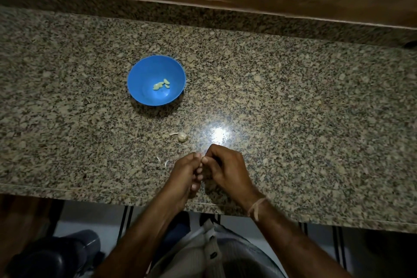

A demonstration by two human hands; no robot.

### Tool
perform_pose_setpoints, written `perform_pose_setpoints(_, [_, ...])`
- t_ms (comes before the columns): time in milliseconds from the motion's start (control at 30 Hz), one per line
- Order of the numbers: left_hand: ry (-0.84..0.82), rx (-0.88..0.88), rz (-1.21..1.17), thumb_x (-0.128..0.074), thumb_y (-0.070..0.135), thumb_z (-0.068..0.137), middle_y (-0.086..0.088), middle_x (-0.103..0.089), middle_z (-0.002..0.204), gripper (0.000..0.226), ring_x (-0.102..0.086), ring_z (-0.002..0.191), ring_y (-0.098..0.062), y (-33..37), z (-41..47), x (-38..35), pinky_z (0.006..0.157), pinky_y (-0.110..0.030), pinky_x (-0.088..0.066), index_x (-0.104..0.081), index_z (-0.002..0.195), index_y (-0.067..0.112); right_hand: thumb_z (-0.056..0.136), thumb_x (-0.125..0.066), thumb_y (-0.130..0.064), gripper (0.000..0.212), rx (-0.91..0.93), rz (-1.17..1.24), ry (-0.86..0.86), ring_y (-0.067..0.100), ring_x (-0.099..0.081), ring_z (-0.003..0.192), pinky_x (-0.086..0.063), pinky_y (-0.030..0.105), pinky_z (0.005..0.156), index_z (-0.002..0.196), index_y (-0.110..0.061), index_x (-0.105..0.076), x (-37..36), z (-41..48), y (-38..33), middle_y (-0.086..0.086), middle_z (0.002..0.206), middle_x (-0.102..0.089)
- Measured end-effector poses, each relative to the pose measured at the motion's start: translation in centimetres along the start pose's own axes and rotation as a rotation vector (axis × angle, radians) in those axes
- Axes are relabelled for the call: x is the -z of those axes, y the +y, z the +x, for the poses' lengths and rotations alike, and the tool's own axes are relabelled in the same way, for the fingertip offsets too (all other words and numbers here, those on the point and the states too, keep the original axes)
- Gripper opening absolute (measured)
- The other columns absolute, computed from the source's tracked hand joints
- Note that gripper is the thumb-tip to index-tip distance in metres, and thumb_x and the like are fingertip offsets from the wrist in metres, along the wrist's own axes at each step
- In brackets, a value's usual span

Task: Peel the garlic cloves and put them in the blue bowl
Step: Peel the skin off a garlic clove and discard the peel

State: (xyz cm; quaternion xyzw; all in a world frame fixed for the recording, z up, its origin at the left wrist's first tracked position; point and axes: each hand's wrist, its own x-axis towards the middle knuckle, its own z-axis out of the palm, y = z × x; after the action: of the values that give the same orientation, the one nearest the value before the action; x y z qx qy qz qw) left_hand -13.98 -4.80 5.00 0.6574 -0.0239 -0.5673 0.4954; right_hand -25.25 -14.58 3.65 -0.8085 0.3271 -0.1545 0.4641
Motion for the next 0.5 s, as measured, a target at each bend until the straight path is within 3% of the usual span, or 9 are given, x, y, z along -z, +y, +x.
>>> perform_pose_setpoints(100, [0.153, -0.464, 0.503, -0.043, 0.025, 0.112, -0.009, -0.057, 0.075, 0.027, -0.048, 0.063, -0.009, -0.9, -0.2, 0.0, 0.056, -0.026, -0.037, -0.054, 0.09, 0.013, 0.102, -0.065, -0.019, 0.031, -0.467, 0.567, -0.095, 0.014, -0.05, 0.057, -0.04, 0.03, 0.056, 0.072, -0.013, -0.061, 0.0, 0.0, -1.1, 0.001, 0.06, -0.057])
perform_pose_setpoints(133, [0.171, -0.51, 0.552, -0.042, 0.023, 0.112, -0.006, -0.059, 0.076, 0.027, -0.05, 0.065, -0.006, -1.2, -0.2, -0.1, 0.058, -0.023, -0.038, -0.054, 0.09, 0.013, 0.103, -0.064, -0.016, 0.033, -0.607, 0.683, -0.111, 0.015, -0.047, 0.056, -0.039, 0.029, 0.055, 0.071, -0.011, -0.061, 0.0, 0.1, -1.5, 0.002, 0.059, -0.055])
perform_pose_setpoints(167, [0.156, -0.482, 0.537, -0.042, 0.022, 0.112, -0.004, -0.06, 0.076, 0.027, -0.051, 0.065, -0.005, -1.1, -0.4, -0.4, 0.058, -0.021, -0.039, -0.056, 0.09, 0.014, 0.103, -0.062, -0.016, 0.034, -0.627, 0.673, -0.104, 0.015, -0.045, 0.056, -0.037, 0.028, 0.055, 0.07, -0.012, -0.06, 0.0, 0.0, -1.7, 0.0, 0.058, -0.054])
perform_pose_setpoints(200, [0.12, -0.395, 0.452, -0.041, 0.023, 0.112, -0.001, -0.059, 0.073, 0.029, -0.052, 0.062, -0.005, -0.9, -0.3, -0.5, 0.055, -0.019, -0.04, -0.057, 0.09, 0.015, 0.104, -0.061, -0.019, 0.036, -0.519, 0.491, -0.082, 0.012, -0.045, 0.056, -0.036, 0.026, 0.055, 0.069, -0.013, -0.059, -0.2, -0.2, -1.4, -0.004, 0.058, -0.053])
perform_pose_setpoints(267, [0.019, -0.091, 0.165, -0.041, 0.025, 0.112, 0.004, -0.047, 0.063, 0.033, -0.042, 0.048, -0.005, -0.2, -0.4, -0.6, 0.041, -0.019, -0.031, -0.052, 0.082, 0.017, 0.106, -0.057, -0.026, 0.034, -0.138, -0.05, 0.002, 0.006, -0.043, 0.055, -0.03, 0.024, 0.054, 0.073, -0.019, -0.054, -0.7, -1.0, -0.5, -0.012, 0.059, -0.048])
perform_pose_setpoints(333, [-0.053, 0.148, -0.103, -0.043, 0.023, 0.111, 0.005, -0.039, 0.059, 0.035, -0.034, 0.044, -0.005, 0.5, -0.5, -0.7, 0.036, -0.018, -0.021, -0.046, 0.076, 0.018, 0.107, -0.049, -0.03, 0.03, 0.071, -0.306, 0.041, 0.008, -0.041, 0.056, -0.027, 0.026, 0.055, 0.078, -0.02, -0.051, -0.8, -1.3, -0.3, -0.012, 0.064, -0.044])
perform_pose_setpoints(400, [-0.012, 0.042, -0.001, -0.043, 0.022, 0.111, 0.004, -0.044, 0.059, 0.036, -0.038, 0.048, -0.011, 0.4, -0.5, -0.9, 0.04, -0.022, -0.026, -0.048, 0.076, 0.015, 0.108, -0.048, -0.029, 0.032, 0.033, -0.283, 0.051, 0.01, -0.043, 0.054, -0.029, 0.028, 0.055, 0.078, -0.019, -0.051, -1.1, -1.0, -0.2, -0.01, 0.063, -0.046])
perform_pose_setpoints(500, [0.258, -0.309, 0.587, -0.039, 0.021, 0.11, -0.002, -0.063, 0.078, 0.03, -0.058, 0.069, -0.019, -1.1, 0.0, -0.7, 0.06, -0.036, -0.043, -0.06, 0.093, 0.011, 0.107, -0.054, -0.024, 0.042, -0.356, 0.13, -0.054, 0.005, -0.046, 0.052, -0.036, 0.029, 0.057, 0.066, -0.022, -0.054, -1.1, 0.2, -0.4, -0.012, 0.055, -0.051])
